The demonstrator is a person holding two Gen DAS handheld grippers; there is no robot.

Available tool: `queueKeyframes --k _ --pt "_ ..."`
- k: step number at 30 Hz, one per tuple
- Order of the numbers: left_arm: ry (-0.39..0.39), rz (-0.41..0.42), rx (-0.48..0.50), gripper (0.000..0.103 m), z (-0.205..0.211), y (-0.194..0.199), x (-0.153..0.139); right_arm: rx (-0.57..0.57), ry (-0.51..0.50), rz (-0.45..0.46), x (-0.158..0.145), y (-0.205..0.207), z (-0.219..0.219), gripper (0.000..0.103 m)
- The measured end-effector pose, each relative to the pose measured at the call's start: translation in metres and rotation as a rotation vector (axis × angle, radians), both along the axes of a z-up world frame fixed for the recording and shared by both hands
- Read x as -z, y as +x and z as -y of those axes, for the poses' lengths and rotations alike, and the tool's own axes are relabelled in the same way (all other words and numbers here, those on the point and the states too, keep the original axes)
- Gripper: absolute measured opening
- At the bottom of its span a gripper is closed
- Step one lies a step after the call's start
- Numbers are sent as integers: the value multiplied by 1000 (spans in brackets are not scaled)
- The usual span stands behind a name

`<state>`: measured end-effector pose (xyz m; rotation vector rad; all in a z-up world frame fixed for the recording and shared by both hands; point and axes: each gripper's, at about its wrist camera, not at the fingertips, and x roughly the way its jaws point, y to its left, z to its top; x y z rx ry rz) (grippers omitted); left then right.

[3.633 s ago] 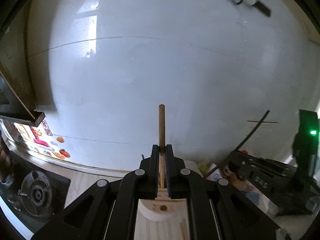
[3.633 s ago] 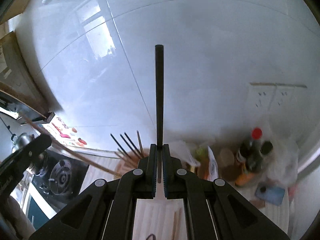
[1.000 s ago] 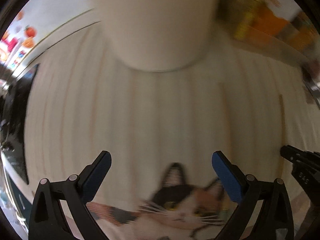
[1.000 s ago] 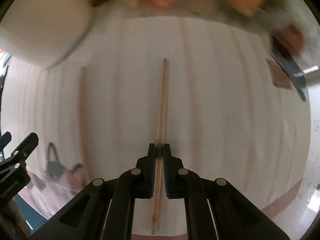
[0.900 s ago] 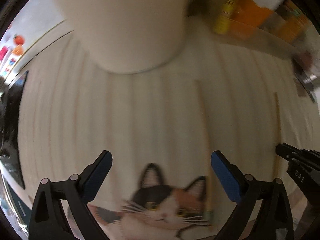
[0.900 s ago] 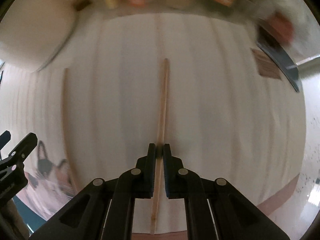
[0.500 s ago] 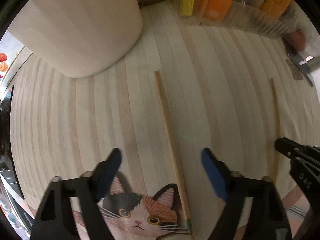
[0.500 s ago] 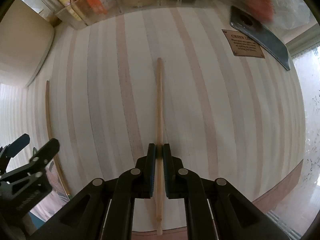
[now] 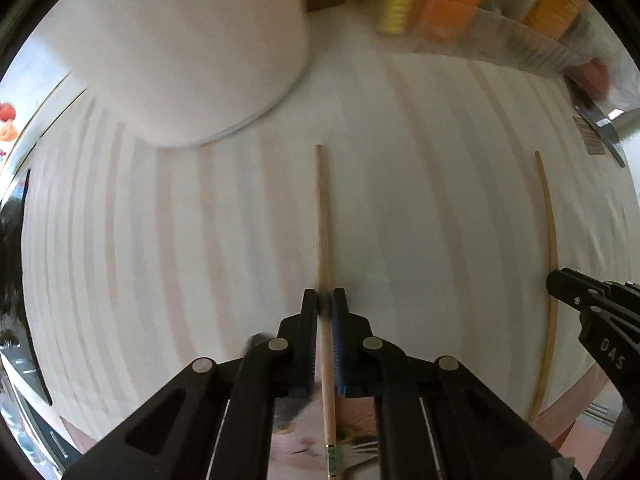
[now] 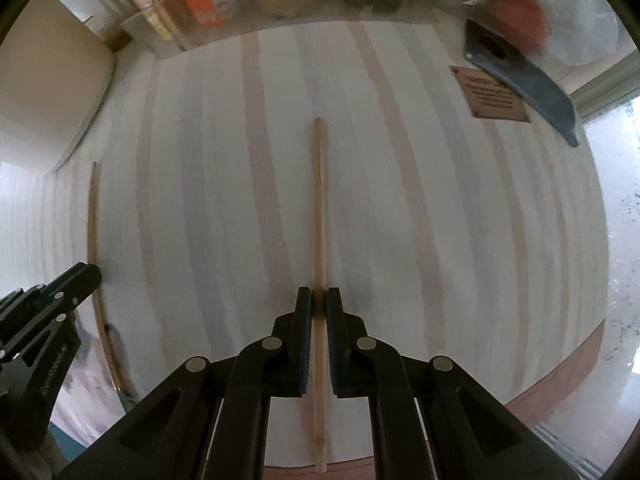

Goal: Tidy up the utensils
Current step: 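Lift both wooden chopsticks and lower them into the cream holder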

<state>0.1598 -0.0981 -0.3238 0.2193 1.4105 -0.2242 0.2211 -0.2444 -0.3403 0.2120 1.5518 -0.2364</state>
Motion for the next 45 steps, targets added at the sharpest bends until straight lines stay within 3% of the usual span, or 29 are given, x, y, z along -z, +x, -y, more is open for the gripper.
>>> queueKeyframes --k 7,12,19,24,32,37,45 --pt "35 -10 -106 4 -66 -8 3 -79 84 2 6 10 -52 7" --pt "-5 -24 -172 5 -98 -16 6 -148 137 -7 8 18 -97 7" --pt "-29 -21 -176 5 -122 -9 8 -213 105 -36 16 34 -138 8" --pt "-35 -12 -173 5 -129 -6 9 -199 94 -46 10 71 -139 8" --pt "-30 -4 -152 5 -114 -15 11 -241 -35 -26 5 75 -193 8" --pt "-28 1 -149 5 -103 -16 4 -248 -19 -42 6 70 -212 8" --pt "-28 -6 -148 5 -105 -16 6 -231 -2 -46 0 71 -197 8"
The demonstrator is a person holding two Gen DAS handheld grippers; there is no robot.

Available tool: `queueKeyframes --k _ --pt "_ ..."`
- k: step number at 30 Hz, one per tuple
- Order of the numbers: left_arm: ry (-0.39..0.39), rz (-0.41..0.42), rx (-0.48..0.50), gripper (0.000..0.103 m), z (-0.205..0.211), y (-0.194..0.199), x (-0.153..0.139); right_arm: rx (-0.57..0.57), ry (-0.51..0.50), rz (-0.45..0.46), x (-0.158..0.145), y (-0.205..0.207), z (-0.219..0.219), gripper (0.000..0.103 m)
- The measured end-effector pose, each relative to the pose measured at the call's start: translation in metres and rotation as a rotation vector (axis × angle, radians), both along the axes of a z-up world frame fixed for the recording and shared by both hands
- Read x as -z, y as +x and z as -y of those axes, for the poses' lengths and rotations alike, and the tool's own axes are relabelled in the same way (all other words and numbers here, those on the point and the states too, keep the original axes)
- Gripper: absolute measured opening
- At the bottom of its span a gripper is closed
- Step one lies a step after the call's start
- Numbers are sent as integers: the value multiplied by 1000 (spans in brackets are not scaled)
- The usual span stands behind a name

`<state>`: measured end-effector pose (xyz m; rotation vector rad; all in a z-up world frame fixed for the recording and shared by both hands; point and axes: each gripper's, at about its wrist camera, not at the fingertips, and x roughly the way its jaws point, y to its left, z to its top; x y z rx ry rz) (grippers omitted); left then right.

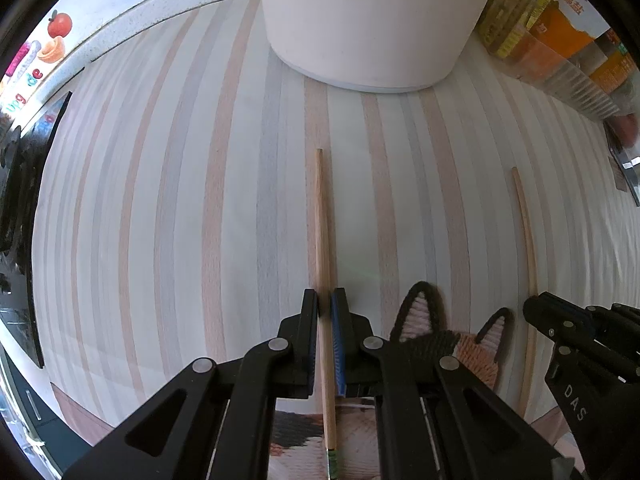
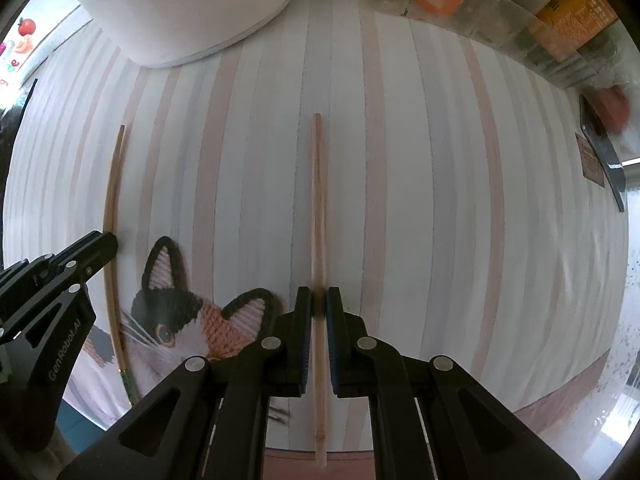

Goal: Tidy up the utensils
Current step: 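Lift both wooden chopsticks and lower them into the cream holder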

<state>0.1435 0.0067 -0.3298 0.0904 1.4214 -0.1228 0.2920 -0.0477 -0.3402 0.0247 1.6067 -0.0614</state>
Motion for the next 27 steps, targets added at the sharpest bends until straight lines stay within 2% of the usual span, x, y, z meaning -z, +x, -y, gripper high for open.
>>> queueKeyframes --k 7,9,13,20,27 --pt "12 -21 16 5 3 2 1 12 -2 -1 1 3 -12 8" --pt "11 -23 14 5 3 4 0 8 -3 -3 -5 0 8 8" --pt "-3 -33 23 4 5 4 0 7 -4 5 -5 -6 10 8" --pt "6 32 61 4 18 -5 -16 35 34 42 -5 -20 22 8" --pt "-1 90 93 4 32 -12 -37 45 62 102 -25 -34 37 7"
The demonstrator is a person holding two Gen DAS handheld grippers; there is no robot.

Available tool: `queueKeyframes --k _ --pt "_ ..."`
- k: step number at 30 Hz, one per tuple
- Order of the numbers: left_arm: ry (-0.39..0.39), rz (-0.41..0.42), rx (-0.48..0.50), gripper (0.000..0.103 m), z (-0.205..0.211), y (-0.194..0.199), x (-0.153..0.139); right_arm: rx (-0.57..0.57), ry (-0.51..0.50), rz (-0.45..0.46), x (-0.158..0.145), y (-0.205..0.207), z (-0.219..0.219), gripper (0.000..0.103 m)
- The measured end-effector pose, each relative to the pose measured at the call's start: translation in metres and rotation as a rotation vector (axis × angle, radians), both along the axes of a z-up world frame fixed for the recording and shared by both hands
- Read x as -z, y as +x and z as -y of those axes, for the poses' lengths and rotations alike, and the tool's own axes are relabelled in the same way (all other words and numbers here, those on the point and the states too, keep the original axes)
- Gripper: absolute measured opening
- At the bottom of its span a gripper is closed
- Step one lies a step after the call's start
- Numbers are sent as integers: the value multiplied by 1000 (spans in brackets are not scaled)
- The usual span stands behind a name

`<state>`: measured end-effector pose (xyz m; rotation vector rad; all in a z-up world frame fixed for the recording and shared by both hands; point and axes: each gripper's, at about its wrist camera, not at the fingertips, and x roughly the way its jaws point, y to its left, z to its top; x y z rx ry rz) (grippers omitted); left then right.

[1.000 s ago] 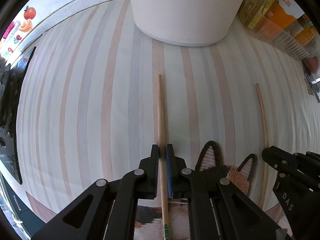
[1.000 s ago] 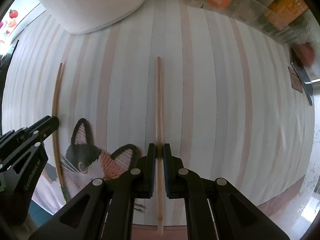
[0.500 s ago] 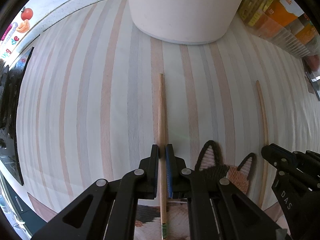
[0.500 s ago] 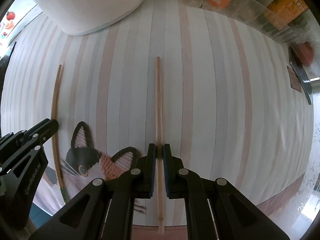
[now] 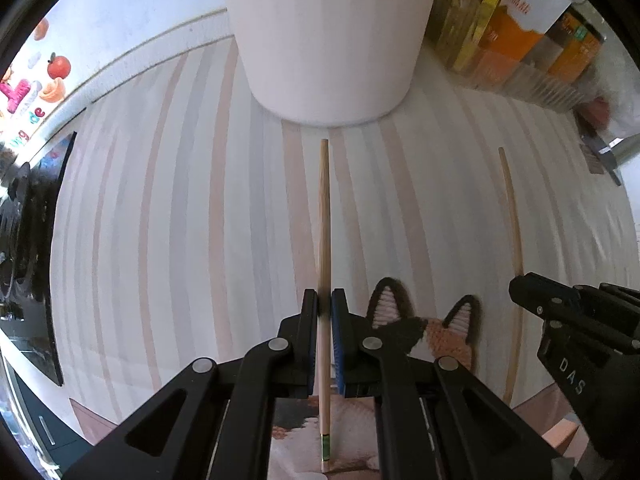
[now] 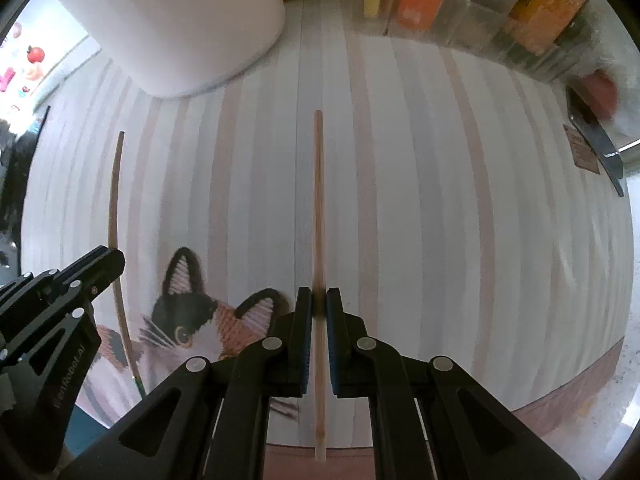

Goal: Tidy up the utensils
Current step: 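Lift both wooden chopsticks and lower them into the cream holder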

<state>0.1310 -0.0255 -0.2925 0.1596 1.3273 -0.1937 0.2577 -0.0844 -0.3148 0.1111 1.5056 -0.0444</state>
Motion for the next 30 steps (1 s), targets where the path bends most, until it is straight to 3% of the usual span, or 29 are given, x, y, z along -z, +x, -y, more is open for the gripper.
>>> queueKeyframes --k 5,12,18,24,30 --pt "-24 41 9 4 6 -2 -22 22 34 51 -21 -11 15 7" --pt "-99 134 7 4 -9 -5 -84 45 97 160 -70 -25 37 7" --pt "-231 263 -10 4 -23 7 -166 80 172 301 -136 -27 52 7" --pt "-366 418 -27 4 -31 34 -256 131 266 513 -227 -12 70 7" --pt "-389 565 -68 4 -39 85 -310 138 266 711 -302 35 68 7"
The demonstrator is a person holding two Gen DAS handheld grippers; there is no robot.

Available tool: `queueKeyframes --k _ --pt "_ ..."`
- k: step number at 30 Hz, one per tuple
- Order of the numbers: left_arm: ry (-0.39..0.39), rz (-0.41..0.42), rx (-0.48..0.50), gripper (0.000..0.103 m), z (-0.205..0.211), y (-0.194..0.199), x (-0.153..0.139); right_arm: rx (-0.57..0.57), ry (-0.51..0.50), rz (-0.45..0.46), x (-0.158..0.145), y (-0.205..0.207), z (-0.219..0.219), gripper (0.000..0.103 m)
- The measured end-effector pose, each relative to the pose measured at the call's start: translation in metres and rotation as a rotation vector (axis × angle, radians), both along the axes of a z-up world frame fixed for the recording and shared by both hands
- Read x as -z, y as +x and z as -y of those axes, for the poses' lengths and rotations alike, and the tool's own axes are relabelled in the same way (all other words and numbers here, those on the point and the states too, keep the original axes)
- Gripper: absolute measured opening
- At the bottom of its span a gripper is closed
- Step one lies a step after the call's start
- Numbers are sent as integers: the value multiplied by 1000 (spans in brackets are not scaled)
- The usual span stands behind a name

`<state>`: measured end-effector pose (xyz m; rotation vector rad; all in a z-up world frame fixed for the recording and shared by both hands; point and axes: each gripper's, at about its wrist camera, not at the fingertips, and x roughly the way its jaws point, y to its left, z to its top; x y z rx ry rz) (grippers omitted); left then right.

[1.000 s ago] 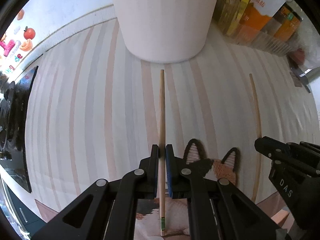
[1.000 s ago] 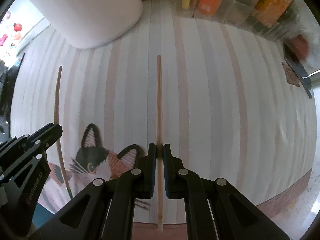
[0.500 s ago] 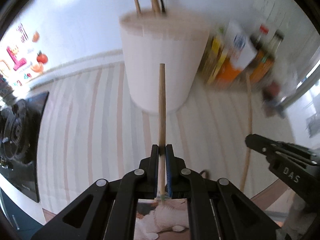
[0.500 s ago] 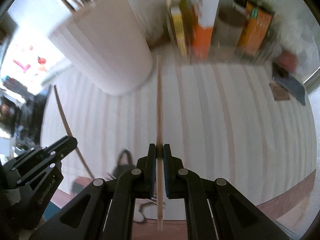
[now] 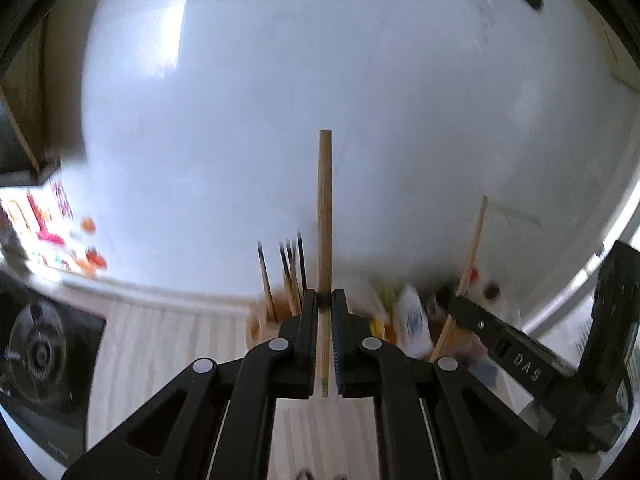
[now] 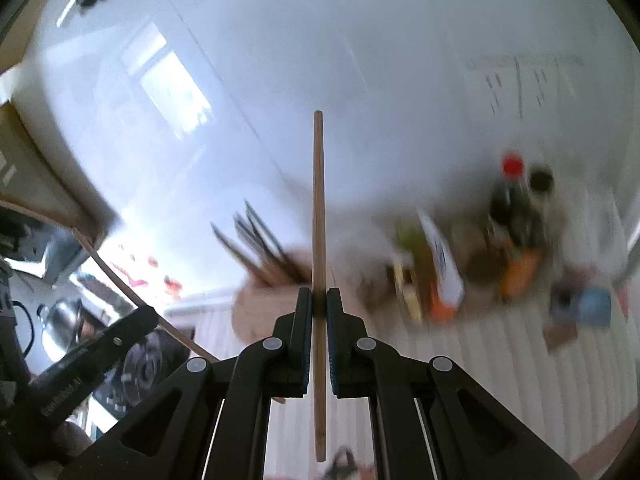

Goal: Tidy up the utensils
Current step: 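Lift both wooden chopsticks and lower them into the cream holder, then open both tools and pull them back from the holder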

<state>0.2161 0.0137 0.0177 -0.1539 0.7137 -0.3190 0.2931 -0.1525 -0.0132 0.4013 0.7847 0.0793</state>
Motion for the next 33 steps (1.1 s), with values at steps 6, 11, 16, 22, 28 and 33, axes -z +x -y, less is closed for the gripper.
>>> queueKeyframes --k 6,11,16,22,28,33 --pt "45 59 -56 4 -1 43 -12 25 -28 121 -28 59 -12 7" --pt "78 29 -73 4 -1 68 5 38 -52 175 -19 100 -26 7" --pt "96 -13 -78 4 -1 83 31 31 -68 180 4 123 -37 7" --pt "120 -63 -75 4 -1 95 57 21 -103 209 24 128 -46 7" --pt "113 -121 -73 7 -5 96 67 -10 -128 211 37 125 -55 7" --pt "123 -117 -121 17 -12 78 59 -53 -125 137 42 127 -54 8"
